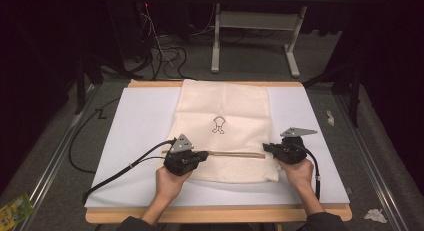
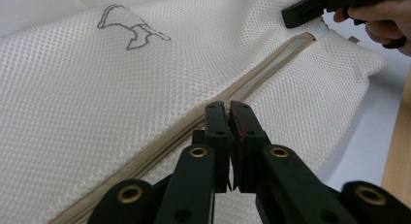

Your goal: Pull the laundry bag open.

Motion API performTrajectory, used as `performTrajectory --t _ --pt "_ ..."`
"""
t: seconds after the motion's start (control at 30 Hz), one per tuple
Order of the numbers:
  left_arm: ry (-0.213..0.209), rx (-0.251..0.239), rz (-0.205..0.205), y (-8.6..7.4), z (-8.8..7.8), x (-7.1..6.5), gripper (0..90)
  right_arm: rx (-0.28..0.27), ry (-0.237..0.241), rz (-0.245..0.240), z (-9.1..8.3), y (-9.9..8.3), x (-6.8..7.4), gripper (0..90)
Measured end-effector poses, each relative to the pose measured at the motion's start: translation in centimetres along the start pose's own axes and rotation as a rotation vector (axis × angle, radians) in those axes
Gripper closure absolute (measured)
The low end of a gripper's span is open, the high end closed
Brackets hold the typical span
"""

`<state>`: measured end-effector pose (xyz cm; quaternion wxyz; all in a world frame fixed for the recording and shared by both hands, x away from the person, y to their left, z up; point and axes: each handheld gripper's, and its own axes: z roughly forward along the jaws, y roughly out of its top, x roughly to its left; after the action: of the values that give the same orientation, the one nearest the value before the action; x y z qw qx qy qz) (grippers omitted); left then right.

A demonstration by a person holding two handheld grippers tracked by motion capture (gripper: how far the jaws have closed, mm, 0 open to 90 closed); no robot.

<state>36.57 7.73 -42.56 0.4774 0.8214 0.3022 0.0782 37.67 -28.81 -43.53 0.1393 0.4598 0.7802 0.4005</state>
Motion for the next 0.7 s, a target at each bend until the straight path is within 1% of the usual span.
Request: performTrajectory --t 0.2,0.4,0.7 --pt "0.002 -0.010 -0.019 -0.19 -0.34 0.43 87.3 -0.002 -0.003 -0.006 0.14 0.34 0.01 87.7" --pt "0.004 -0.005 -0.006 -0.40 -0.47 0.18 87.3 0.001 -0.006 -0.004 0.45 0.43 0.05 87.8" --pt "0.005 -0.008 -0.011 -0.33 -0.50 0.33 87.3 0.006 -0.007 0.006 0.59 0.45 0.03 87.8"
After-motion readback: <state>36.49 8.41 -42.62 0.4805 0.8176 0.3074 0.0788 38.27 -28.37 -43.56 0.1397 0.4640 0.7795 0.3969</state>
